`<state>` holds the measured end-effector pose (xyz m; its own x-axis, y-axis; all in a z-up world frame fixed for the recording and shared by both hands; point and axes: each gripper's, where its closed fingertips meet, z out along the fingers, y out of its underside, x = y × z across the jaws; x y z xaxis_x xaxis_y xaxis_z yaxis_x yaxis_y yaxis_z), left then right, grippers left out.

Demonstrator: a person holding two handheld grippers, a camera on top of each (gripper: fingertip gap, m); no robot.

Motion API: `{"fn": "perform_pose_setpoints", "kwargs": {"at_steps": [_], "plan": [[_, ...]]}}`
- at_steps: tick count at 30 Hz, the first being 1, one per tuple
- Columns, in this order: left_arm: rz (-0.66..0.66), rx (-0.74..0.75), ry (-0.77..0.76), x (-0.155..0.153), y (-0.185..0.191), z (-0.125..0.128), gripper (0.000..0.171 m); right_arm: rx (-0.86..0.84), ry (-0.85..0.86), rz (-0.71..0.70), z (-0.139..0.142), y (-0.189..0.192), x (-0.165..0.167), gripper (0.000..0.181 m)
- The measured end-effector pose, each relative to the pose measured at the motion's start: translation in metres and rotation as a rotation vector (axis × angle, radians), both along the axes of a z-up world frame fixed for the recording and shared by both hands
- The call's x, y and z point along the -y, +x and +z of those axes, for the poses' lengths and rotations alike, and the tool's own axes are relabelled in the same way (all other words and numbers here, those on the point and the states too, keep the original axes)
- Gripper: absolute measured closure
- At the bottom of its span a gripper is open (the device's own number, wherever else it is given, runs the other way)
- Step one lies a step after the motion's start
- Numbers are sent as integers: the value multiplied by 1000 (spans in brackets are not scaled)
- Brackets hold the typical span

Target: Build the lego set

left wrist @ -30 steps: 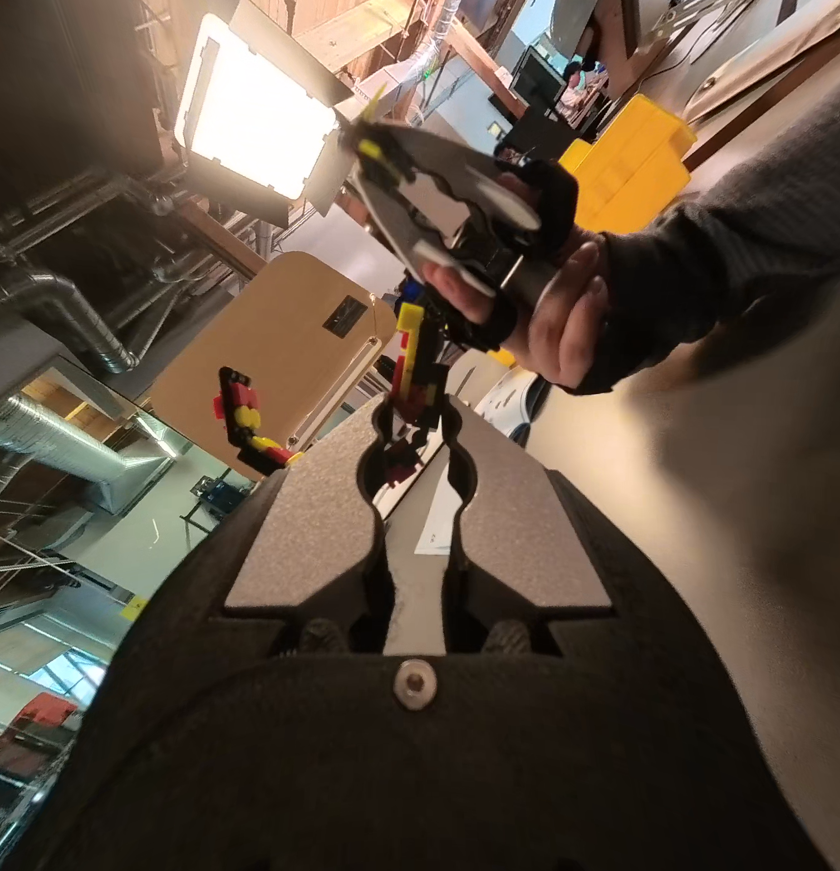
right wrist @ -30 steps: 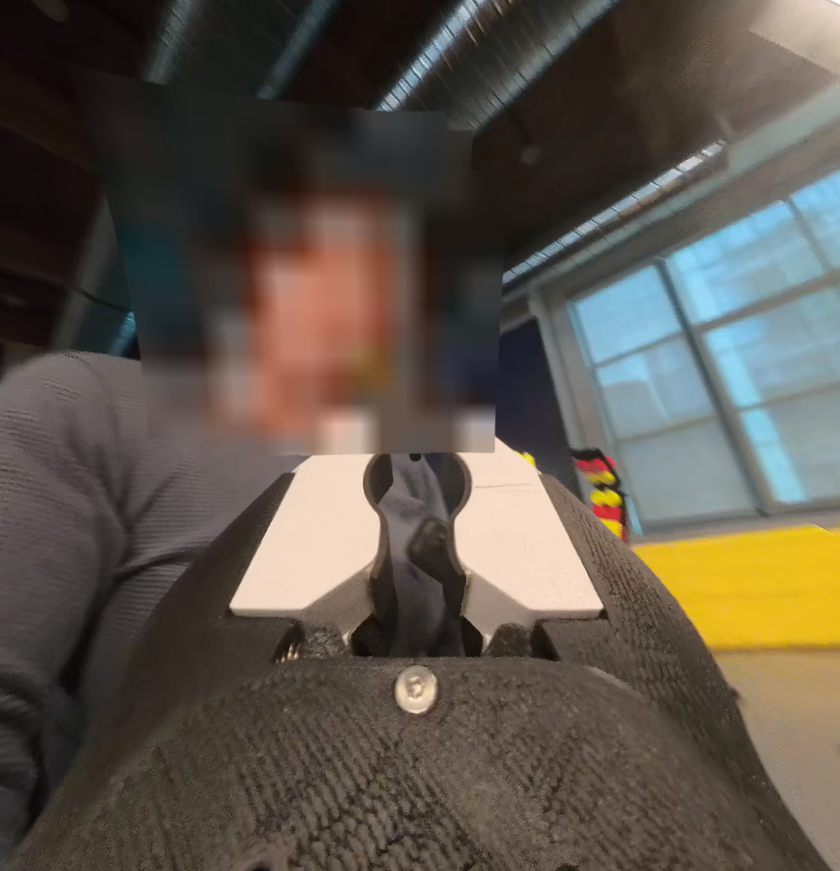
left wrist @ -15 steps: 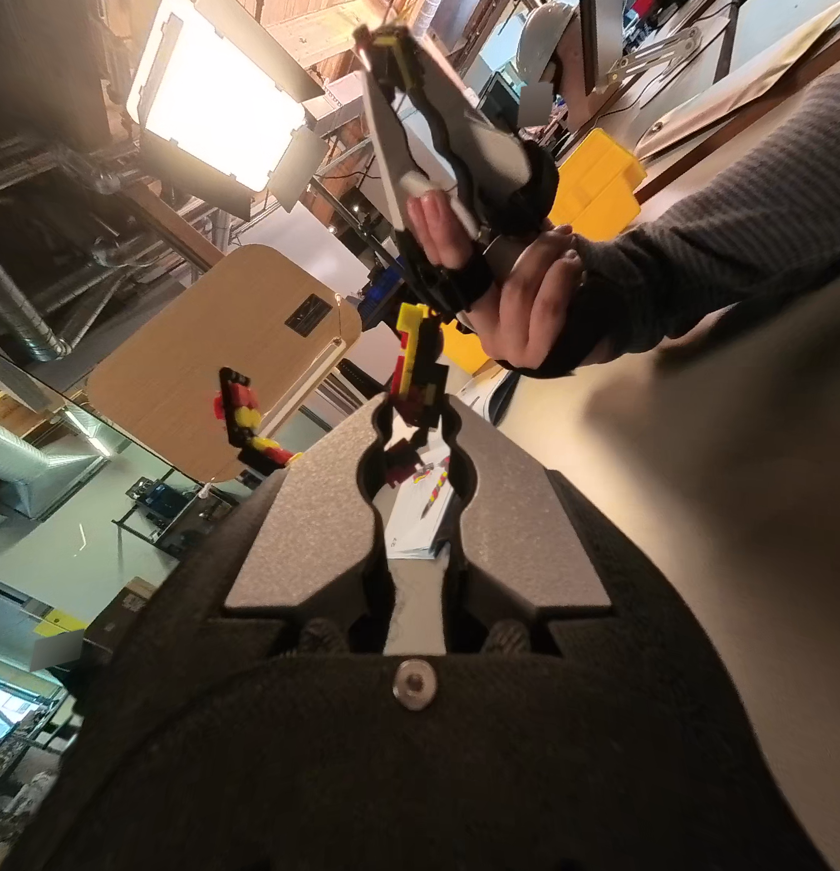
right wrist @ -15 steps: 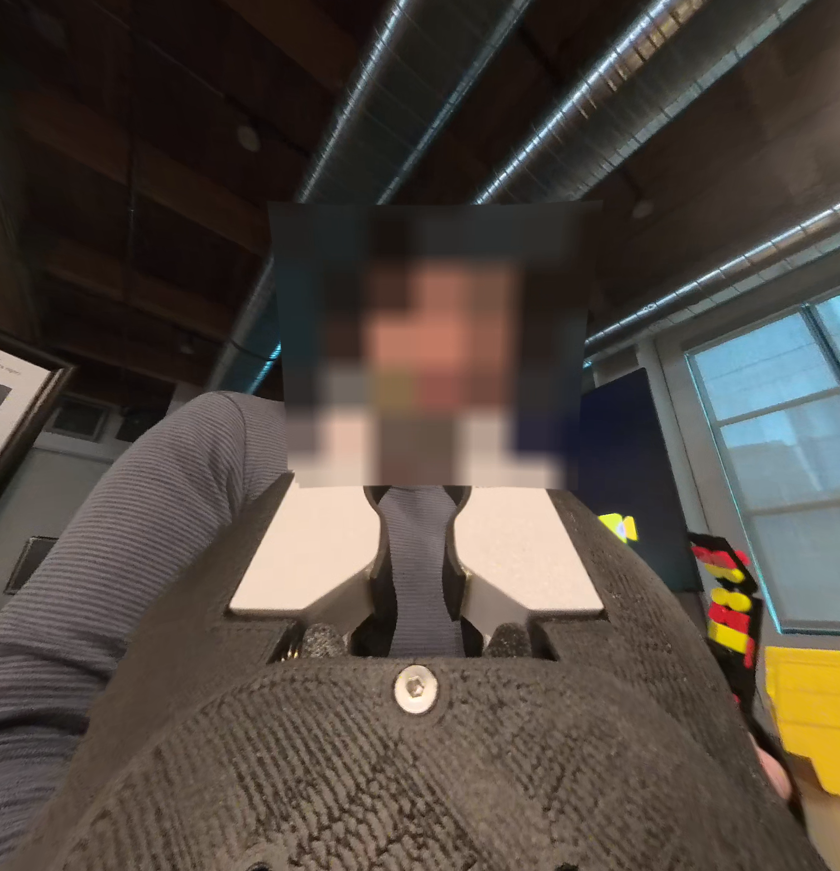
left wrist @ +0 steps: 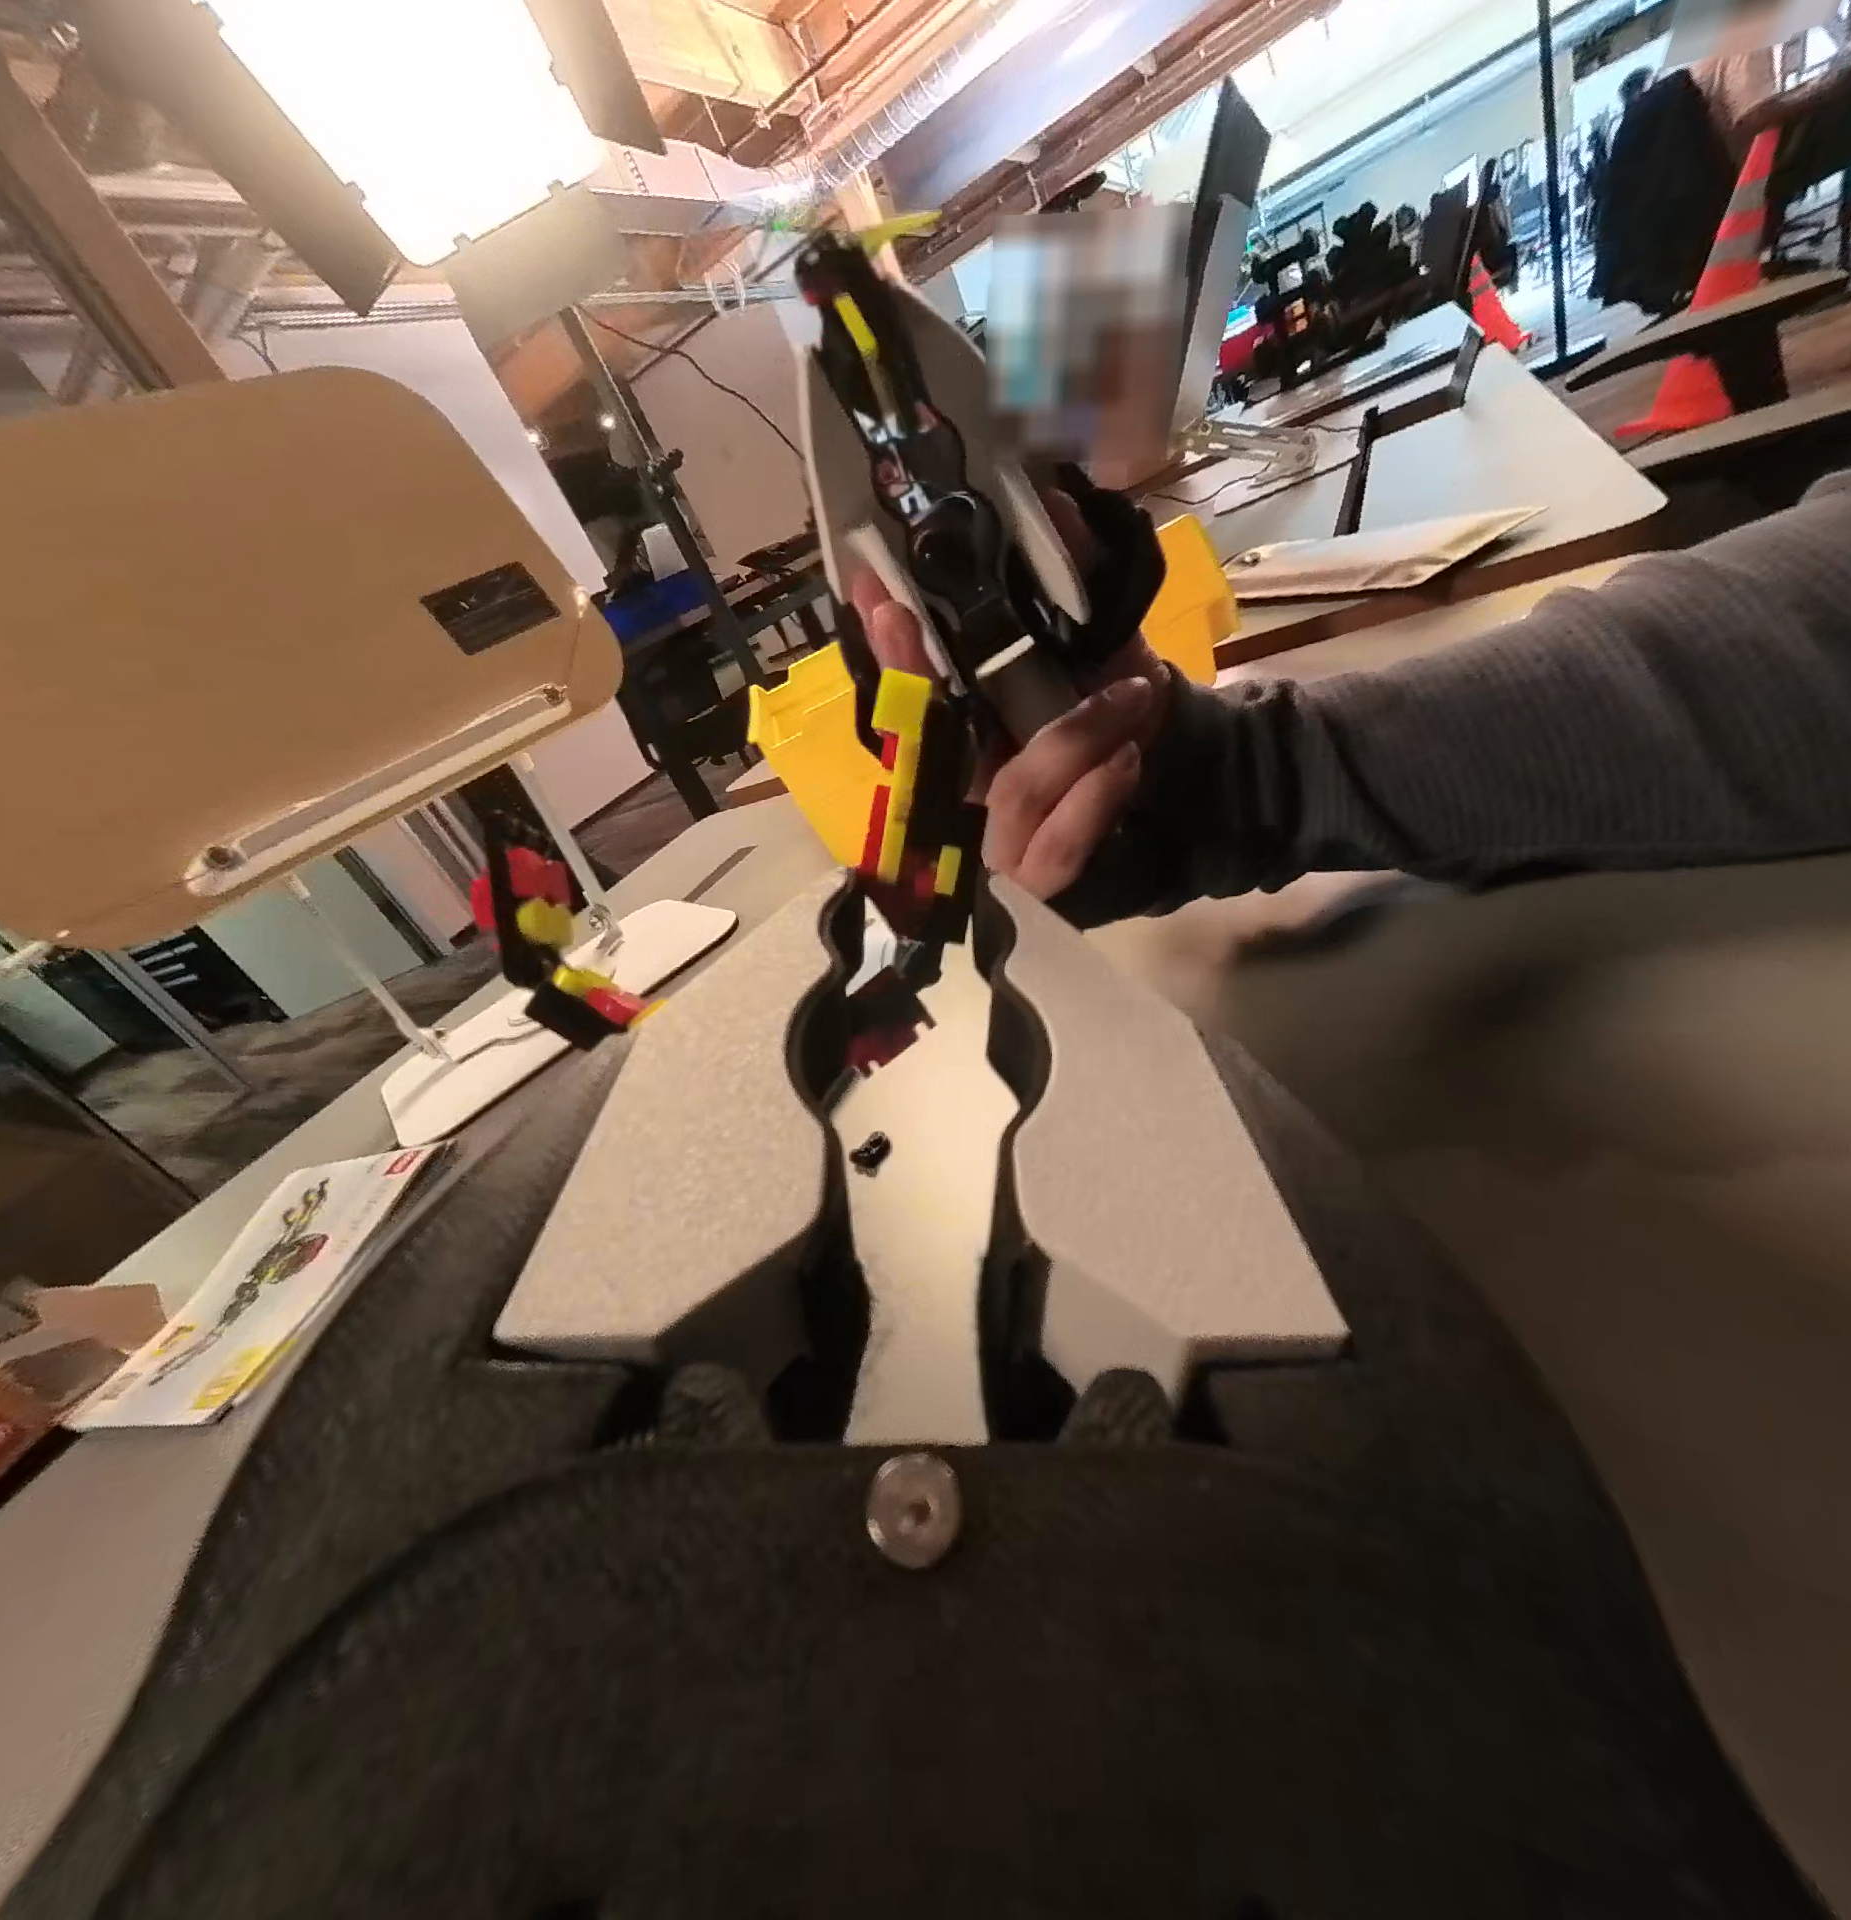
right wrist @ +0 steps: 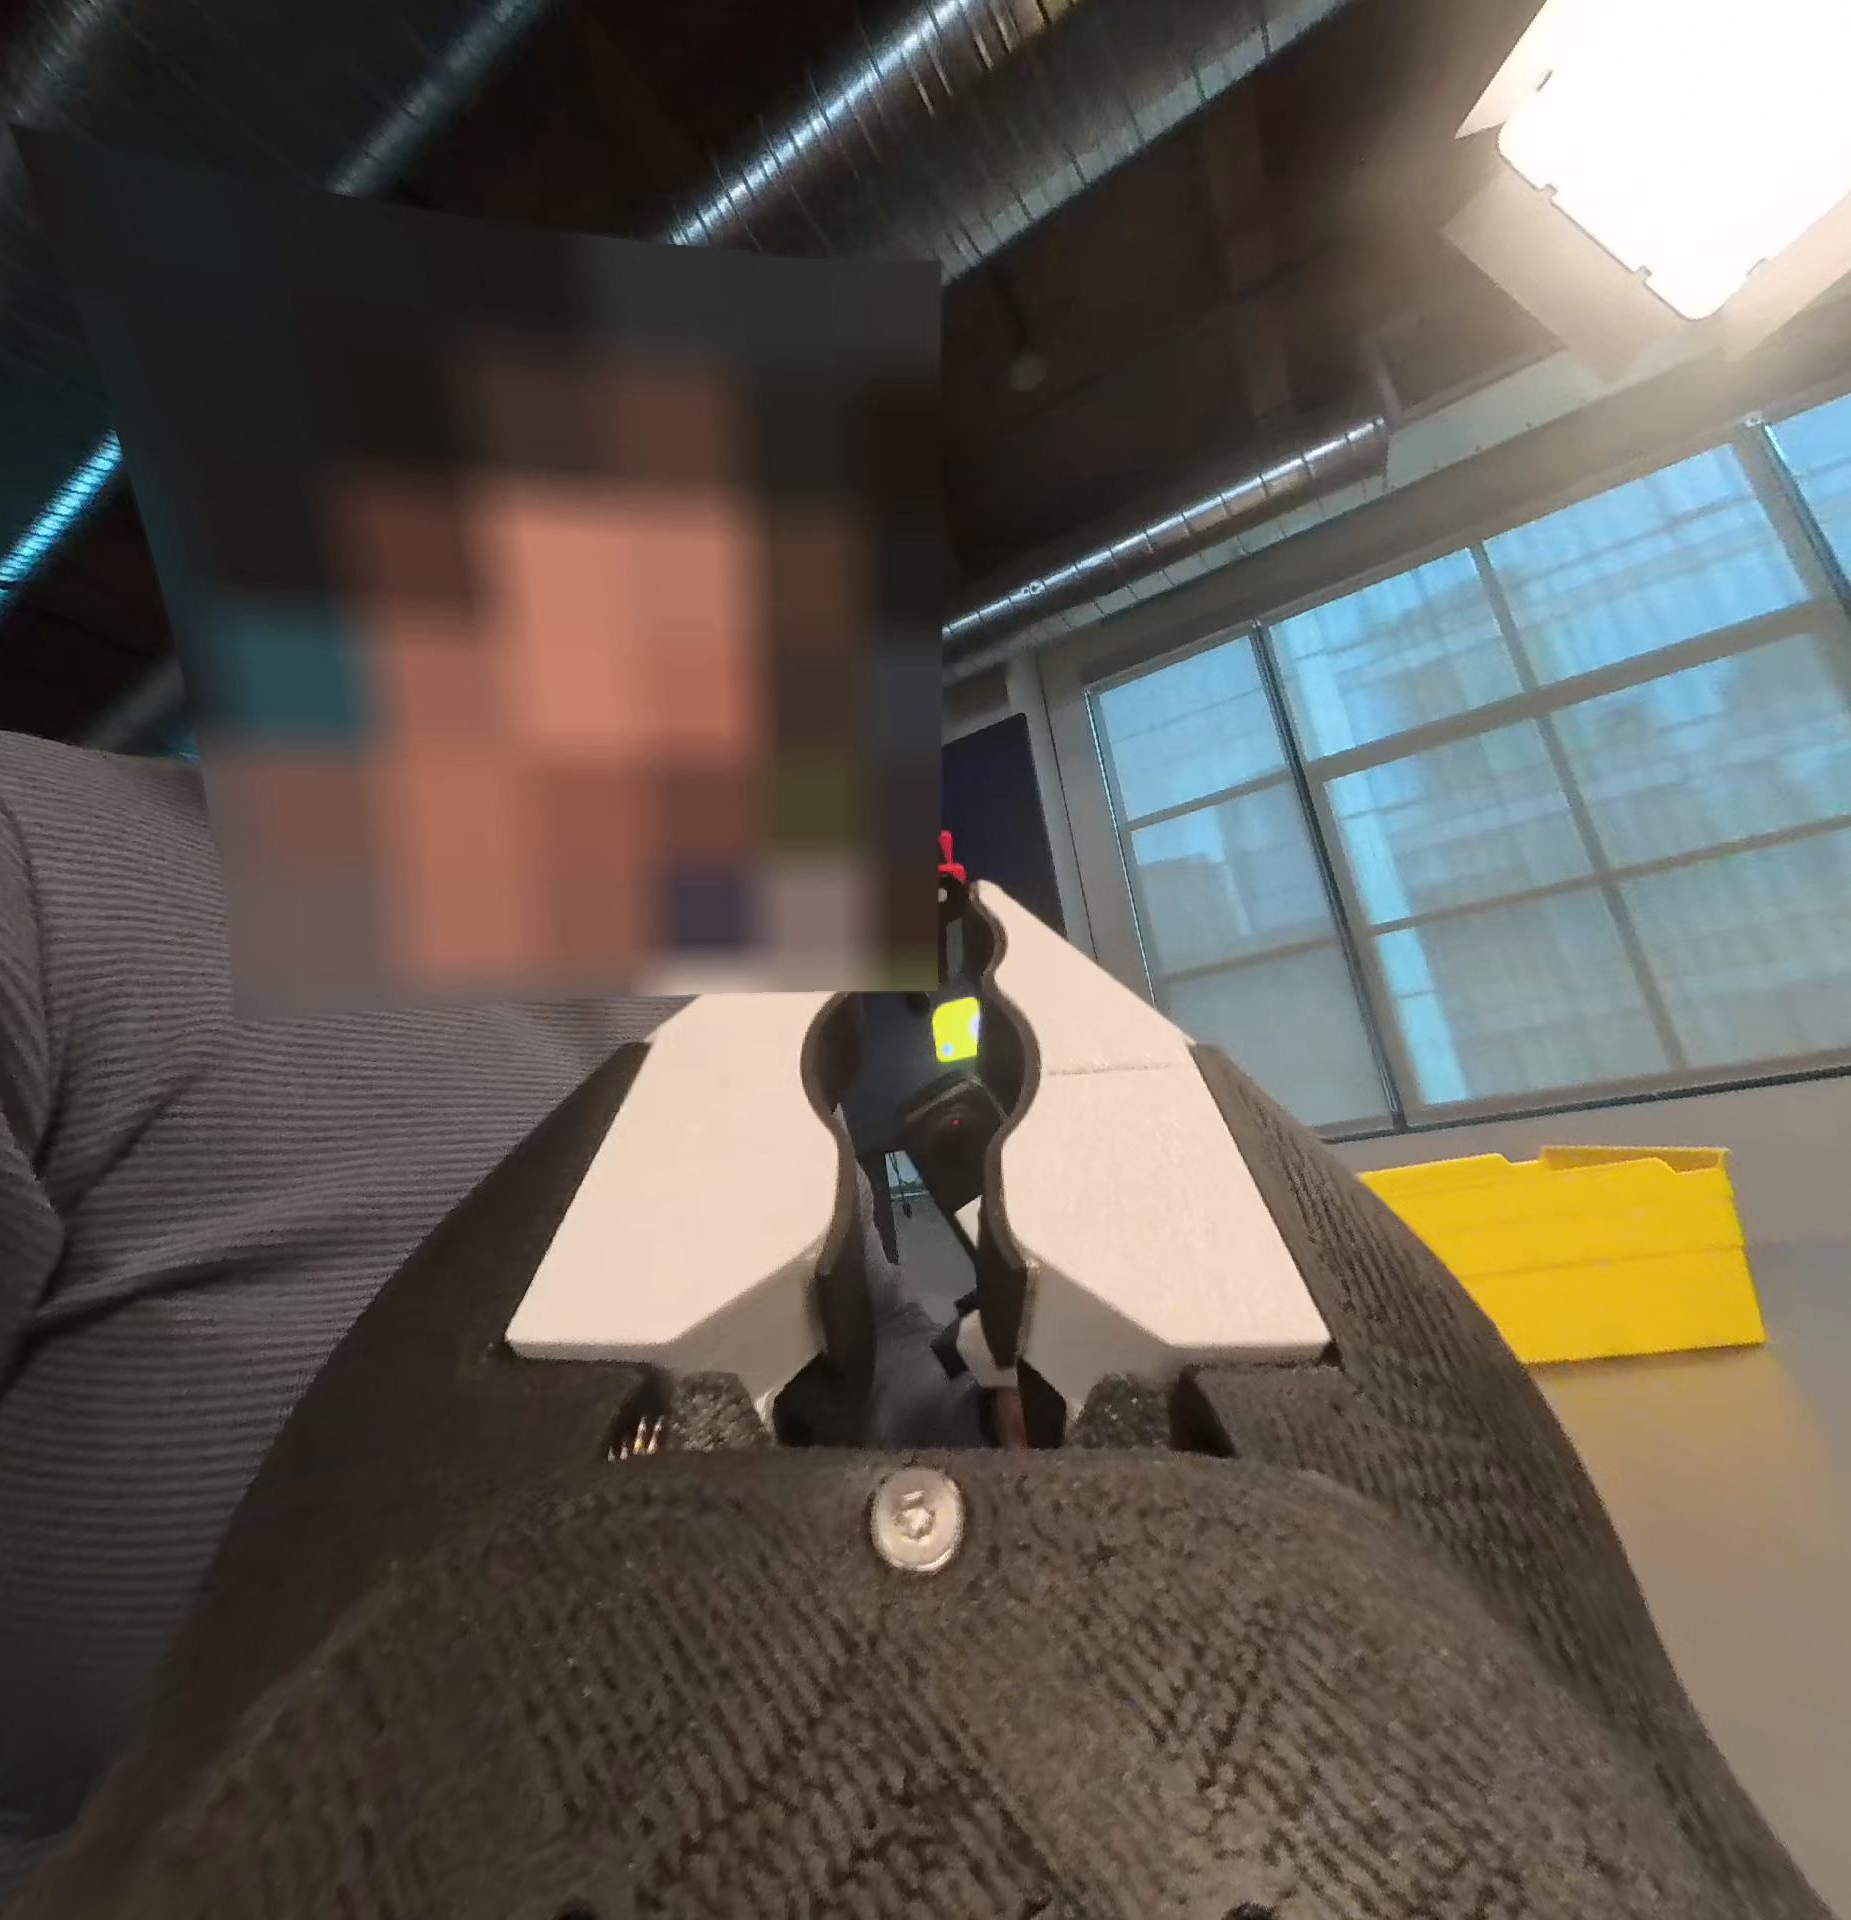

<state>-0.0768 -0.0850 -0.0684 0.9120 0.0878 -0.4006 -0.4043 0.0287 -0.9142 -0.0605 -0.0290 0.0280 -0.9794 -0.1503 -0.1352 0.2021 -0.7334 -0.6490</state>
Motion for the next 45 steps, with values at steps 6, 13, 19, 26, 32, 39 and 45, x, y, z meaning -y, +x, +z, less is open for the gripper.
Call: {"fn": "perform_pose_setpoints", "kwargs": {"at_steps": [6,13,19,26,32,39,45], "plan": [[8,37,4,1,-5,0,153,26,21,0,-5,-5,5,169],[8,24,1,1,-3,0,153,37,50,-16,-8,-8,10,169],[-29,80,-17,-1,0,-2,153,54,179,-124,-18,-19,31,169],[-129,434,55,3,-10,8,153,213,167,-251,-19,-47,28,169],[-149,675,116,8,-32,7,153,325,258,-262,-32,-60,46,168],[-181,718,89,5,-30,2,153,396,301,-258,-42,-68,53,168],[-209,788,97,6,-33,2,153,410,302,-241,-44,-69,55,168]]}}
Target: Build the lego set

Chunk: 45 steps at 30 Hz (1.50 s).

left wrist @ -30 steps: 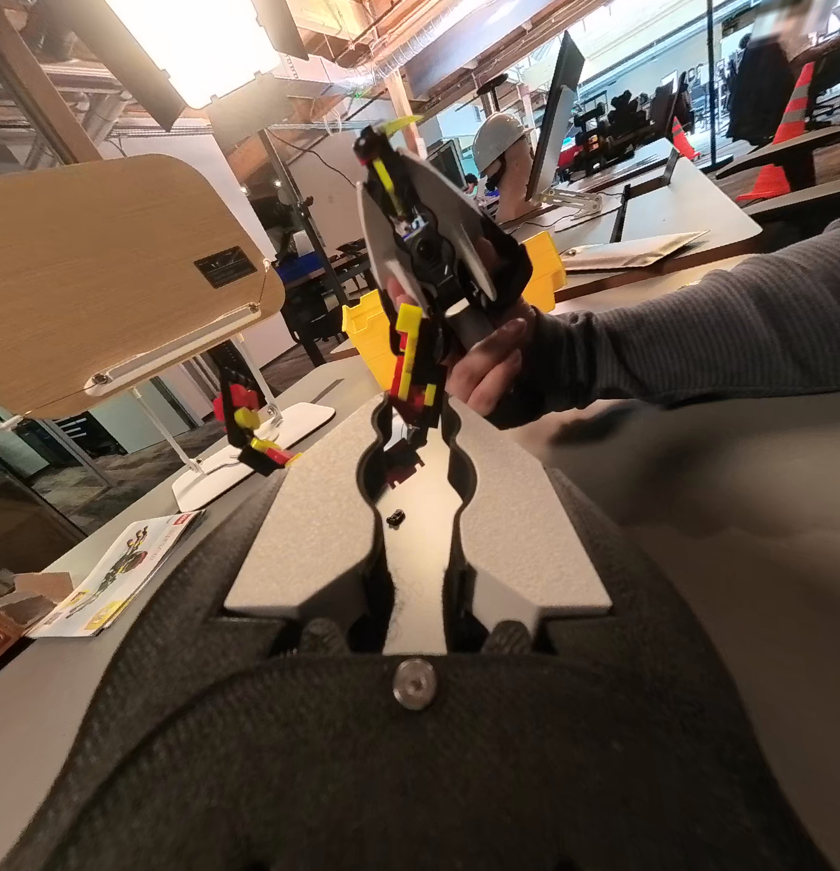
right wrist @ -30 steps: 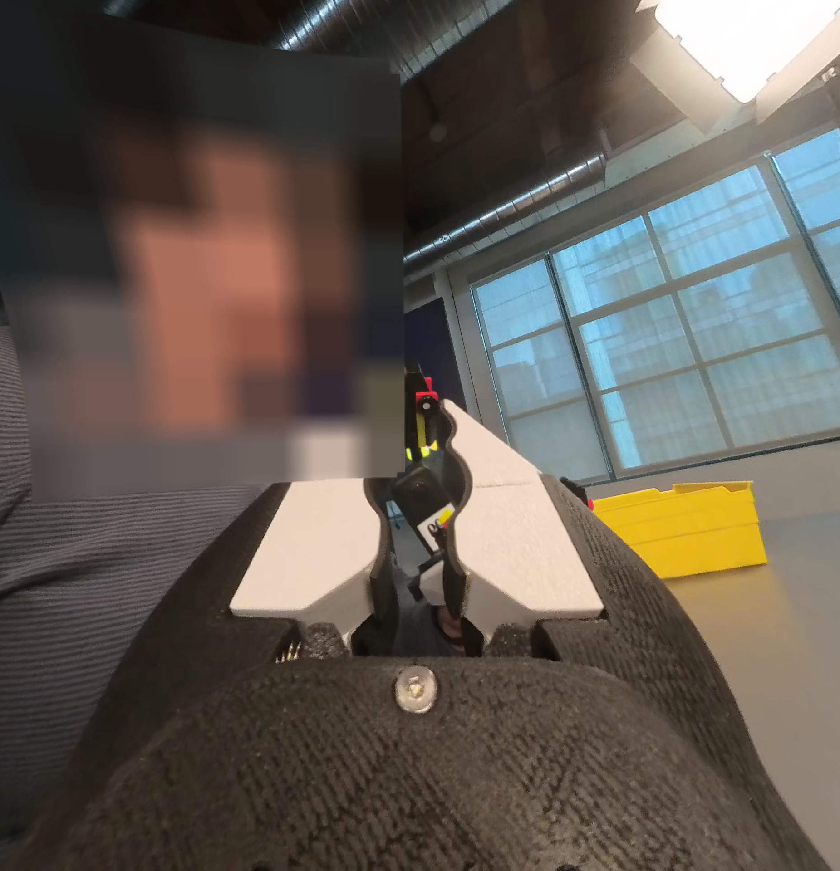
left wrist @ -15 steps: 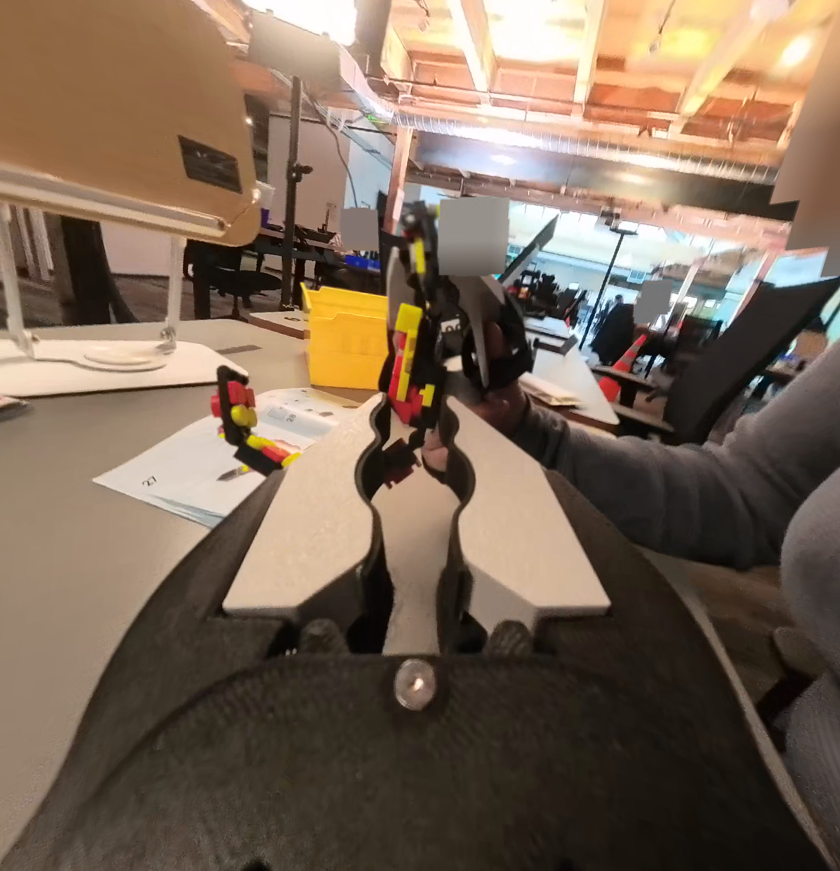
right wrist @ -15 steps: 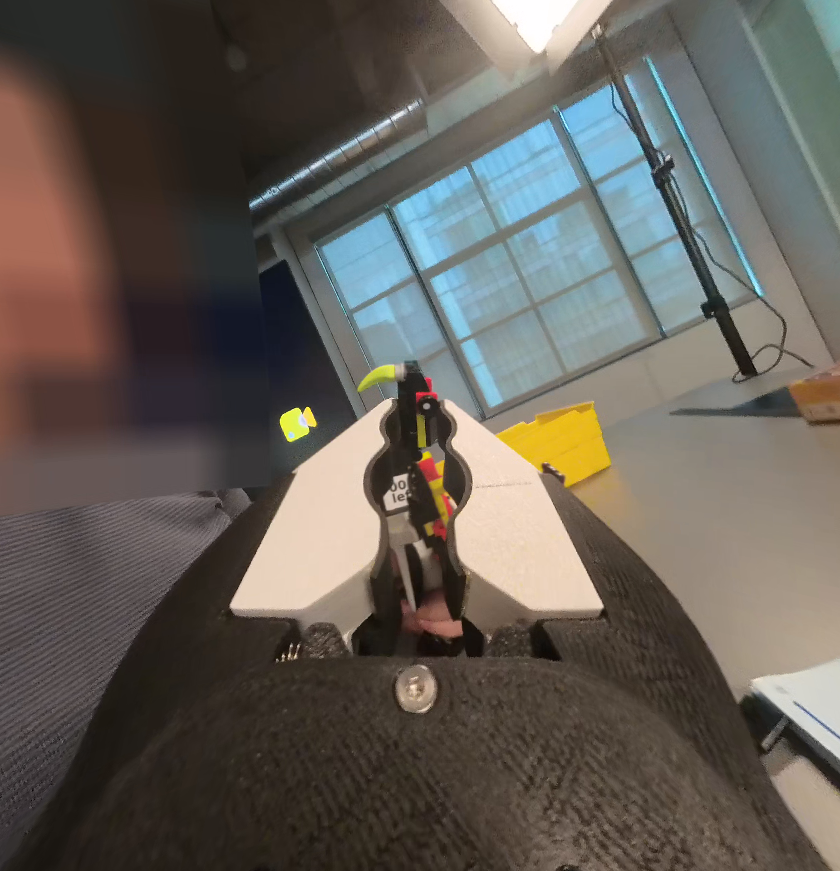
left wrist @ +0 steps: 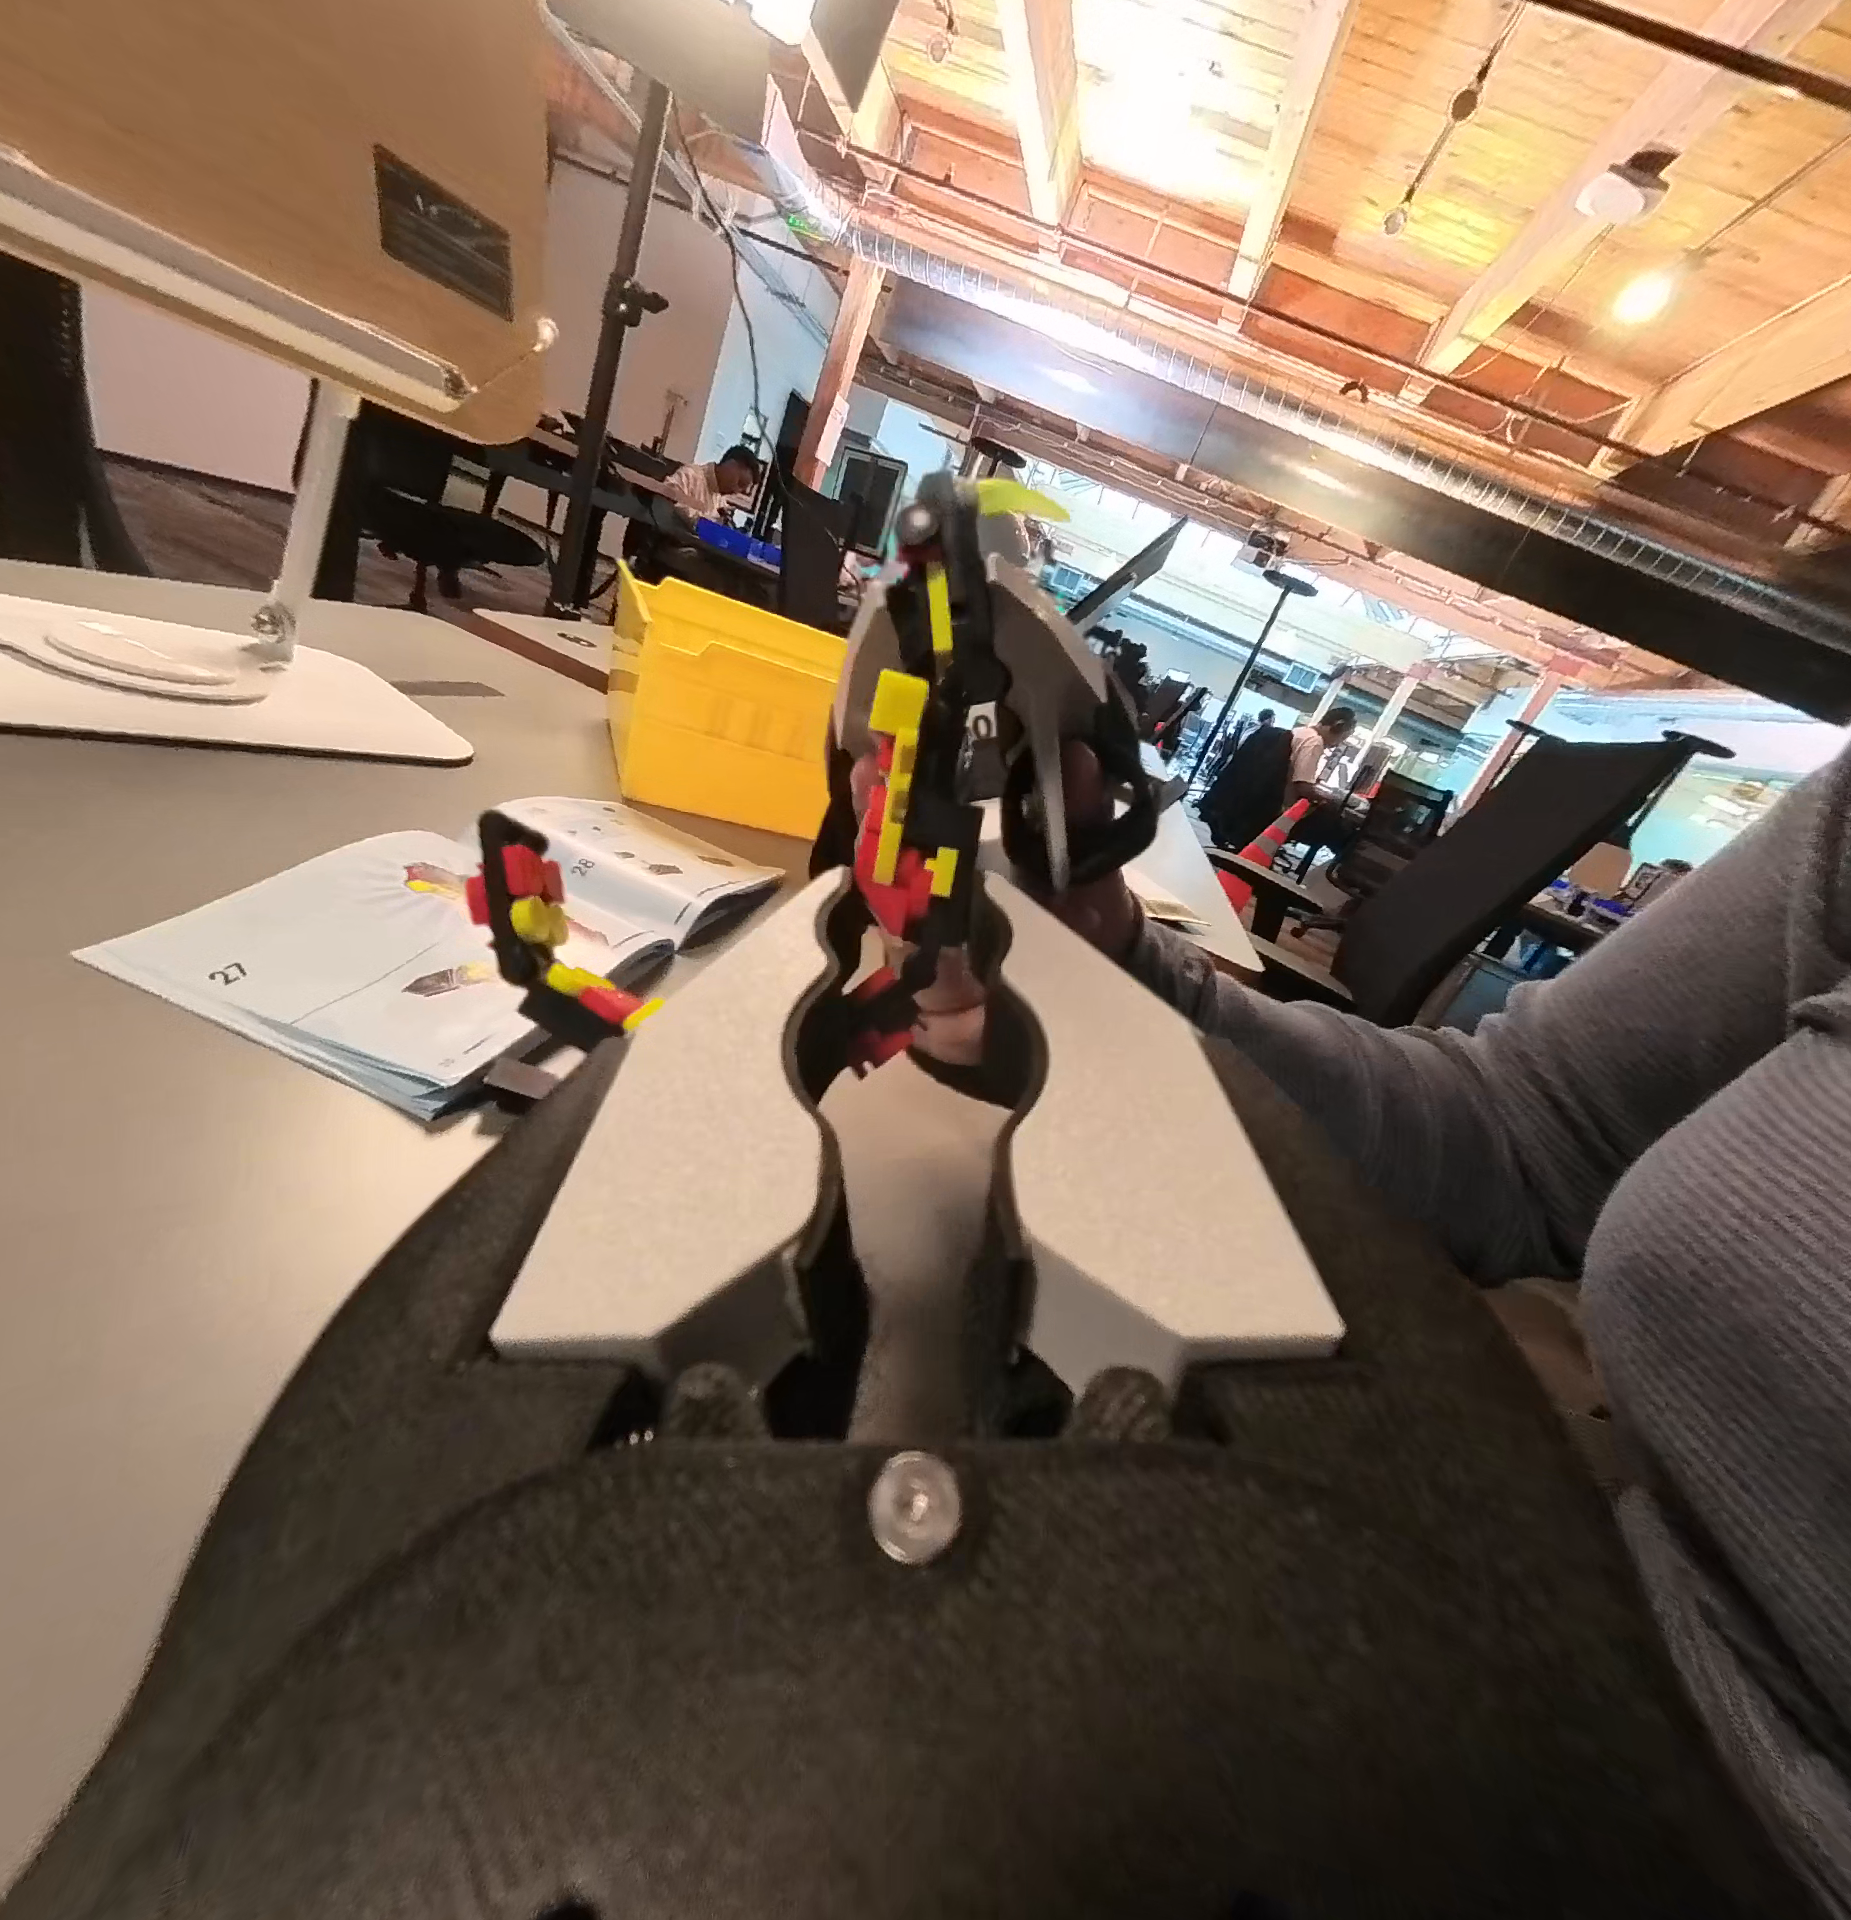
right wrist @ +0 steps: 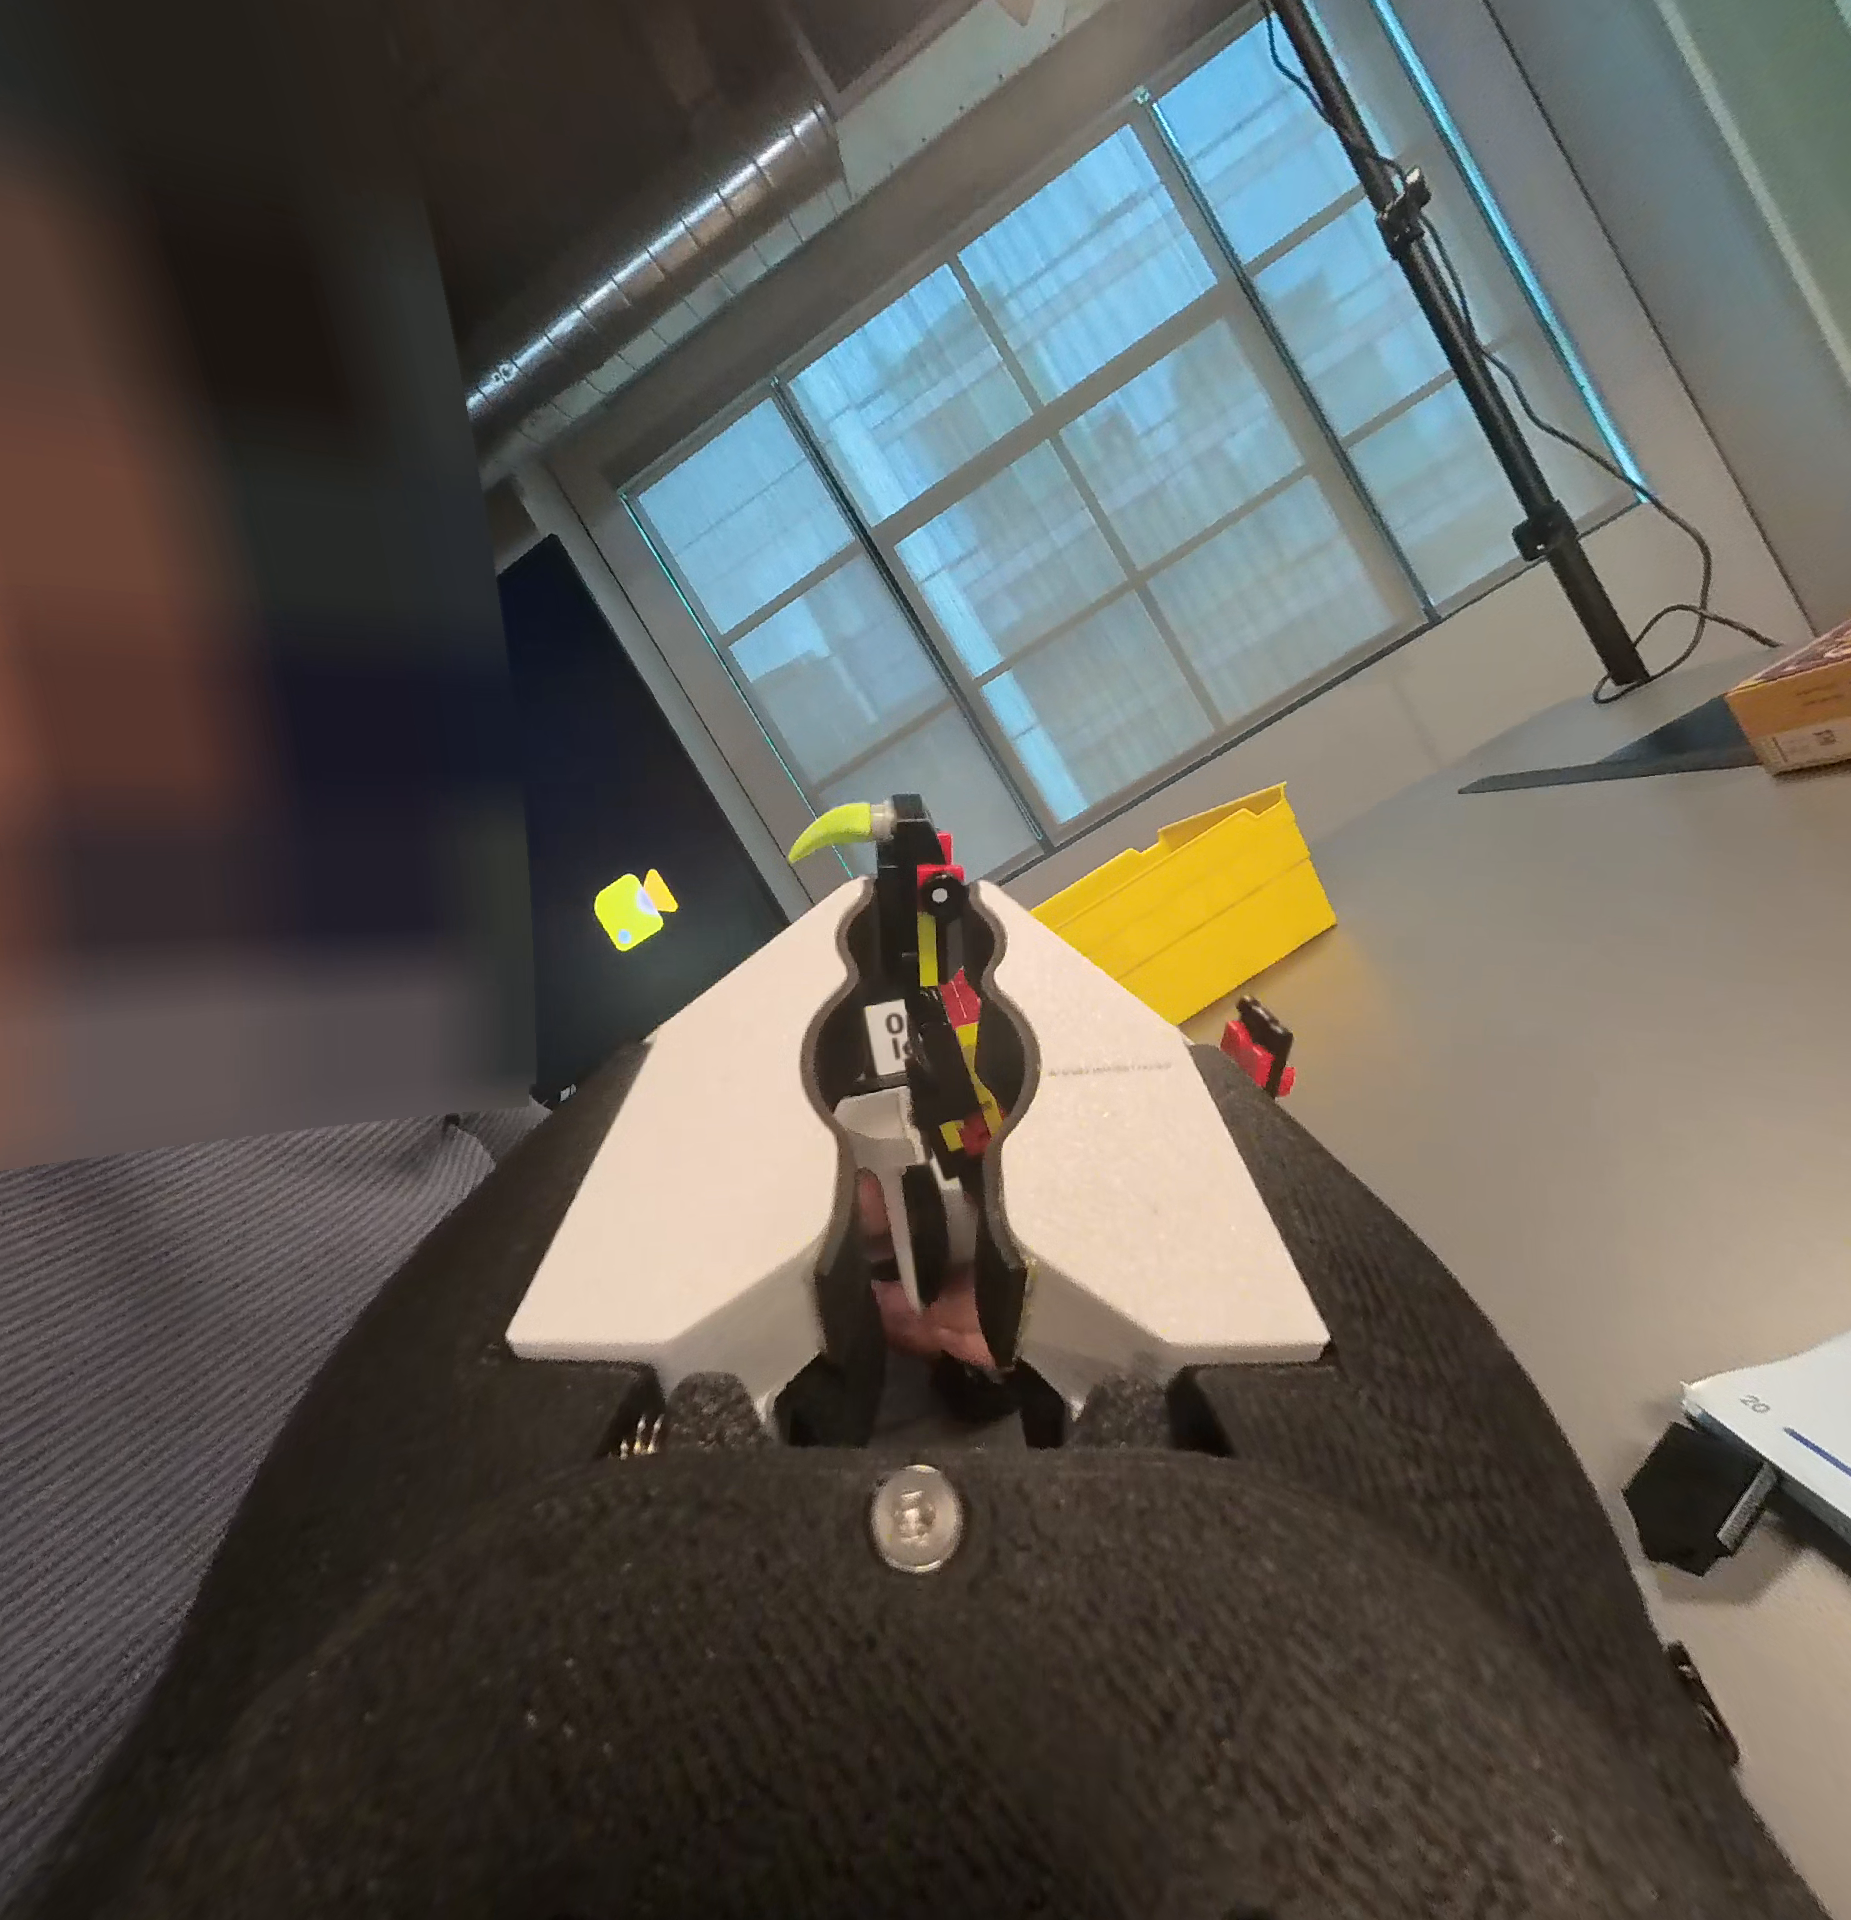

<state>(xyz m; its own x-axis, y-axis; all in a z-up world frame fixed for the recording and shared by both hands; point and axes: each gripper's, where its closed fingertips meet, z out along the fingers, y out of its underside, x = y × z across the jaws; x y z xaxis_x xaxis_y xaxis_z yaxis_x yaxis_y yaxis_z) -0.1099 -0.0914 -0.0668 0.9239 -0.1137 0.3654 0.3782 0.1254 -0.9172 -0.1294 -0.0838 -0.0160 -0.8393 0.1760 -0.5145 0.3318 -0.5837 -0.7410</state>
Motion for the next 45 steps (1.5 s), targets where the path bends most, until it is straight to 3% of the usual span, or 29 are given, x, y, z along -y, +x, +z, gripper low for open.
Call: {"fn": "perform_pose_setpoints", "kwargs": {"at_steps": [11,35,45], "plan": [[-32,43,-12,-1,1,-3,154,-97,81,-101,-2,-1,3,168],[-114,148,-7,0,2,-7,155,-186,164,-147,-11,0,6,167],[-118,155,-24,-2,2,-9,156,-103,118,-81,-16,-3,5,167]]}}
